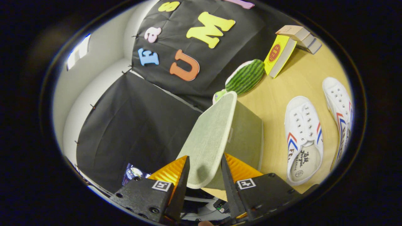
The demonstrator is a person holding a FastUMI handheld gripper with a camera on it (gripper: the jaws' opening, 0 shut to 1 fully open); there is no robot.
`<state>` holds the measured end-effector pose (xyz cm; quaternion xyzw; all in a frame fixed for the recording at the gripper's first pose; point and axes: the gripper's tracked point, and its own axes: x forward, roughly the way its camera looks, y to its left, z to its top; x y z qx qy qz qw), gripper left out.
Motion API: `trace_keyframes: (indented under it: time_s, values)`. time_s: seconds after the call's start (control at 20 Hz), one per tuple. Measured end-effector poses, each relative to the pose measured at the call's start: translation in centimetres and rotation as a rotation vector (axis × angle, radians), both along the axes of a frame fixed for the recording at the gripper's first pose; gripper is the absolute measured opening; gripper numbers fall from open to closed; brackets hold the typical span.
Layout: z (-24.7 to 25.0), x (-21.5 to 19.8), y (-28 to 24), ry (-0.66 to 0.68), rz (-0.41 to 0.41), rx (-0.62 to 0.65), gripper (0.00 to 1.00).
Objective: Open the storage box then place both shoes into the box .Put the left shoe in first, then the right shoe, with the right side of both shoes facing outward in a uniform manner.
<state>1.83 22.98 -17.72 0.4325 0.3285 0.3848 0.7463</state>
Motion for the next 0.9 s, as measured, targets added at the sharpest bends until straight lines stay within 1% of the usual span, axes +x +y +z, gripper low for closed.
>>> trace_keyframes:
  time_s: [0.05,0.15,0.25,0.35,0.45,0.5,0.55,0.65,0.7,0.8,0.9]
  values:
    - [0.5,0.2,-0.5,0.001,-0.019,0.009,0.47]
    - [1.5,0.7,-1.1,0.001,-0.059,0.026,0.21]
    - [3.0,0.7,-0.9,-0.034,-0.064,0.031,0.06]
    - [3.3,0.9,-0.6,-0.071,-0.066,-0.016,0.05]
    - [2.1,1.6,-1.3,-0.097,-0.108,-0.089,0.05]
    - [0.9,2.7,-0.2,-0.099,-0.121,-0.111,0.12]
    - [1.0,2.0,-1.0,-0.082,-0.110,-0.103,0.18]
    - [1.0,1.2,-0.8,-0.026,-0.079,-0.038,0.20]
    - [0.8,1.4,-0.7,-0.007,-0.076,-0.028,0.21]
    - [-0.7,2.0,-1.2,0.002,-0.102,-0.062,0.30]
    - [-2.1,1.9,-1.6,0.038,-0.107,-0.077,0.42]
